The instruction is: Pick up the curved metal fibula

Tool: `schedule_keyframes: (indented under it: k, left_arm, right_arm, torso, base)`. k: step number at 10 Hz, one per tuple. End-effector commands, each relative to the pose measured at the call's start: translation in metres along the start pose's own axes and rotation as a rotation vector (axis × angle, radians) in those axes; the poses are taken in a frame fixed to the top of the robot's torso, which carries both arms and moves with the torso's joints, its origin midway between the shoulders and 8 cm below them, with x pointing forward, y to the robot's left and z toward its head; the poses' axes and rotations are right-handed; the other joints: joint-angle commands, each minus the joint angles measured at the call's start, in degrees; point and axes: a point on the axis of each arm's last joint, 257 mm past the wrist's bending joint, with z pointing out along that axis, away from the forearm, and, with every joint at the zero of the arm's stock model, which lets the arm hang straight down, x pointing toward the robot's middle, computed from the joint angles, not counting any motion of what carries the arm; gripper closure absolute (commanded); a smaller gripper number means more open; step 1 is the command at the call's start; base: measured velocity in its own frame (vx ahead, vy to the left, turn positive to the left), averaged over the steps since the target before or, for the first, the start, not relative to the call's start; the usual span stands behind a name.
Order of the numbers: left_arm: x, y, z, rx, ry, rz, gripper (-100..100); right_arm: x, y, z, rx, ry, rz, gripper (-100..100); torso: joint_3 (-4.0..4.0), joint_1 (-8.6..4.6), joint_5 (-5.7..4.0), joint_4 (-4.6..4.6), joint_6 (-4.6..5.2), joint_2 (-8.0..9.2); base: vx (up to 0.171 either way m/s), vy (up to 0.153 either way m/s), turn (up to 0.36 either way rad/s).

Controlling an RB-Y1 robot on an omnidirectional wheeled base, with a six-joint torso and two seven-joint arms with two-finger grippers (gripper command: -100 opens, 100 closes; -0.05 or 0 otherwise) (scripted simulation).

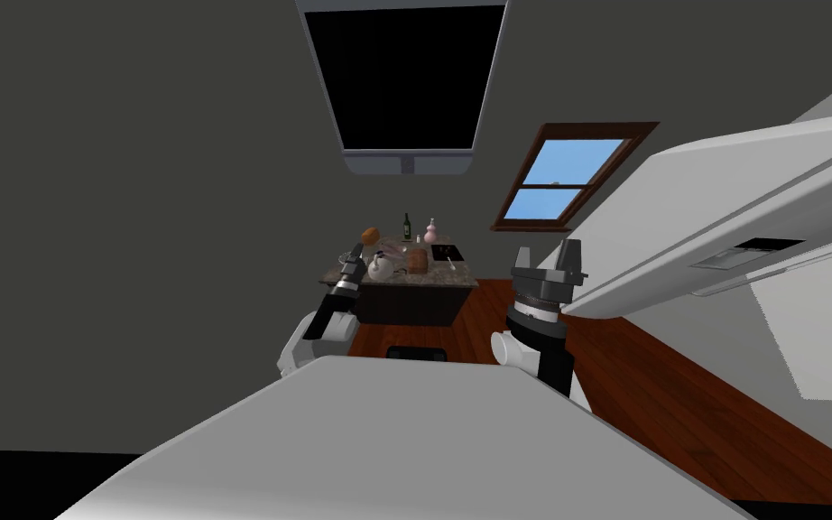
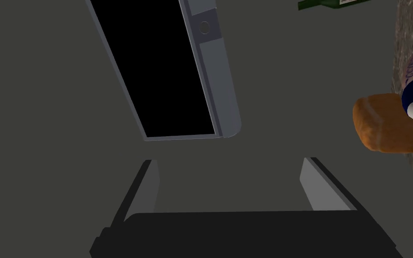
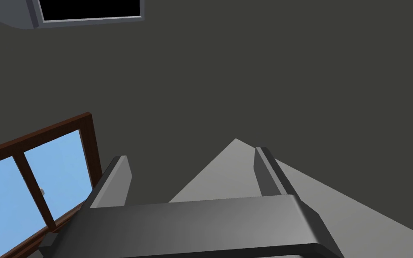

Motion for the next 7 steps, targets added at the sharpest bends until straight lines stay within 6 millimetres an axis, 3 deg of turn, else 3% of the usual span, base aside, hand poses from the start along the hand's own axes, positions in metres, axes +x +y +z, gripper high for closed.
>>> schedule_keyframes:
  k: [1,7]
  left_arm:
    - [0.002,0.008,0.002,-0.035,0.004,0.006,-100]
    - [0.011,0.039,0.012,-0.165,0.023,0.029,-100]
  right_arm:
    - [0.0,0.0,0.0,0.0,0.0,0.0,0]
    - [0.0,0.0,0.0,0.0,0.0,0.0,0]
  torso:
    - [0.0,0.0,0.0,0.0,0.0,0.0]
    - [-0.03,-0.06,-0.01,-0.01,-0.01,-0.06]
  base:
    - [-0.002,-0.008,-0.053]
    - [0.006,-0.019,-0.05]
